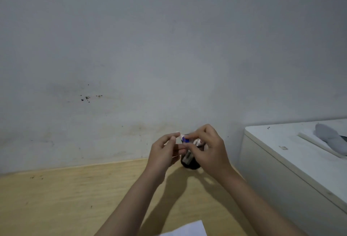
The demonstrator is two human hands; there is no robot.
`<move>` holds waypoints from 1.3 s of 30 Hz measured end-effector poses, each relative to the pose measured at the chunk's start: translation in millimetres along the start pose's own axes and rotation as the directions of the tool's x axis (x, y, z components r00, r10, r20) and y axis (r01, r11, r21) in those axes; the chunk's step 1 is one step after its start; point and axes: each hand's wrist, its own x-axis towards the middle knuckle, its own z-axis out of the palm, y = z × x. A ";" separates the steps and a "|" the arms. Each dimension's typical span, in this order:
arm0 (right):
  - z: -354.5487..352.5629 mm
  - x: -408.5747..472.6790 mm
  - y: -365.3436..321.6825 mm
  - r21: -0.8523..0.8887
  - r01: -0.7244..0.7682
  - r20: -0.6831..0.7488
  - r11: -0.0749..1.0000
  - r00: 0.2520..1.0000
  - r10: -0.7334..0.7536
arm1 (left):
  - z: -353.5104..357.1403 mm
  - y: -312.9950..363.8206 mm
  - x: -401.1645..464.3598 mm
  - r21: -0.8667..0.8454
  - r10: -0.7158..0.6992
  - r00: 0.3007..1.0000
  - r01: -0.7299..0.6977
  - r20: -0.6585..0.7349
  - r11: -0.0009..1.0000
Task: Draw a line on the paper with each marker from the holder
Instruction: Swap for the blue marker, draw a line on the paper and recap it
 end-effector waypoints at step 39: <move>34.5 -185.9 -173.6 0.626 -0.593 0.393 0.506 0.801 0.451 | -117.7 -34.2 -260.1 0.449 0.339 0.923 -0.227 -0.185 0.864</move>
